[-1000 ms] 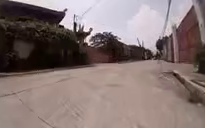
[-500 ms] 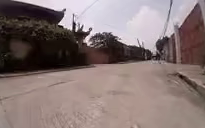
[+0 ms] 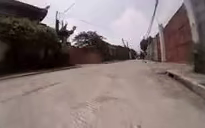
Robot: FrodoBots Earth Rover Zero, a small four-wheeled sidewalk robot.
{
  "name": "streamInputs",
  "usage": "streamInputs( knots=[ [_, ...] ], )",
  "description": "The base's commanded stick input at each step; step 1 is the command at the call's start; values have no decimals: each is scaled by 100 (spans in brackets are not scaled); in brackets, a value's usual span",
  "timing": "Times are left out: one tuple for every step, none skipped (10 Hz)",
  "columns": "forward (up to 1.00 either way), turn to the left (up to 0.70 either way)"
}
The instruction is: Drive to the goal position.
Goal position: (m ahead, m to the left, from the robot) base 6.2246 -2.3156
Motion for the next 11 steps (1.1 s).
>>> streamInputs(
  knots=[
    [70,0],
    [70,0],
    [70,0],
    [70,0],
    [70,0],
    [70,0],
    [70,0],
    [70,0],
    [70,0],
    [70,0],
    [70,0]
  ],
)
